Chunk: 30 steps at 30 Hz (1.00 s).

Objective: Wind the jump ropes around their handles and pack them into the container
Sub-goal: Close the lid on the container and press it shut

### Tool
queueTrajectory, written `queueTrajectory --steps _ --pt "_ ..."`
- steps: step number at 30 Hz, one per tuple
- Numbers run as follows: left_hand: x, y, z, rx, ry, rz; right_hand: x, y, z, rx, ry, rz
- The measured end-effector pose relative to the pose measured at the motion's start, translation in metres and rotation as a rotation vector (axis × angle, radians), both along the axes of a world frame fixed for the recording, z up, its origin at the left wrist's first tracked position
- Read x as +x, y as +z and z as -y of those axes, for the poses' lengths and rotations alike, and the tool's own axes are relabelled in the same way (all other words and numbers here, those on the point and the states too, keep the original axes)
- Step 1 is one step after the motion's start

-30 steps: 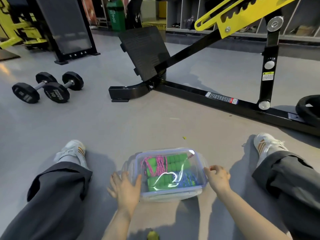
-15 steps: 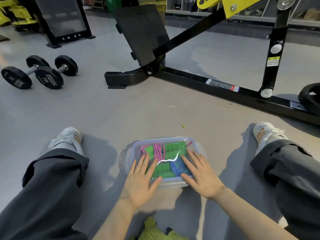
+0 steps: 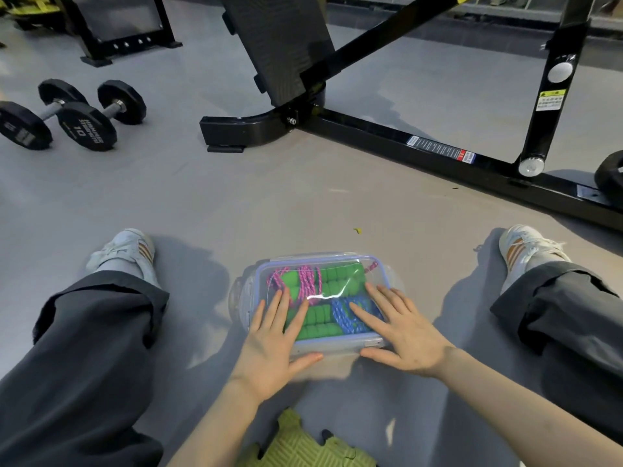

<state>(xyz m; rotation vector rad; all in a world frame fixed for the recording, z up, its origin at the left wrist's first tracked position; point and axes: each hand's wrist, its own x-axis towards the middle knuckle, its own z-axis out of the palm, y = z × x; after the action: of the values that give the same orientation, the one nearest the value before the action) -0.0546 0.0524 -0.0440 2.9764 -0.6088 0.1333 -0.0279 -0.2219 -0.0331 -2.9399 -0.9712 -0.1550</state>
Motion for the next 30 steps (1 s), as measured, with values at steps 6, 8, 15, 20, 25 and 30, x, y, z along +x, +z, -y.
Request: queueTrajectory --steps 6,8,15,20,25,30 --pt "0.003 -0.005 -0.003 0.028 -0.030 0.008 -0.003 -0.006 0.001 0.022 0.000 0.019" --pt "0.004 -0.005 -0.003 0.036 -0.035 0.002 -0.003 -0.007 0.002 0.032 0.014 0.002" --pt "0.002 0.001 0.000 0.010 -0.027 0.010 -0.004 0.000 0.005 0.065 0.034 -0.052" --pt "-0.003 0.004 -0.005 0.000 -0.081 0.034 -0.008 0.001 0.003 0.049 -0.001 -0.012" --pt "0.004 0.006 -0.014 0.077 -0.152 0.056 0.000 -0.001 0.005 0.063 0.002 -0.070" --pt "0.007 0.002 -0.012 0.108 -0.145 0.066 0.002 -0.007 0.005 0.088 0.023 -0.045"
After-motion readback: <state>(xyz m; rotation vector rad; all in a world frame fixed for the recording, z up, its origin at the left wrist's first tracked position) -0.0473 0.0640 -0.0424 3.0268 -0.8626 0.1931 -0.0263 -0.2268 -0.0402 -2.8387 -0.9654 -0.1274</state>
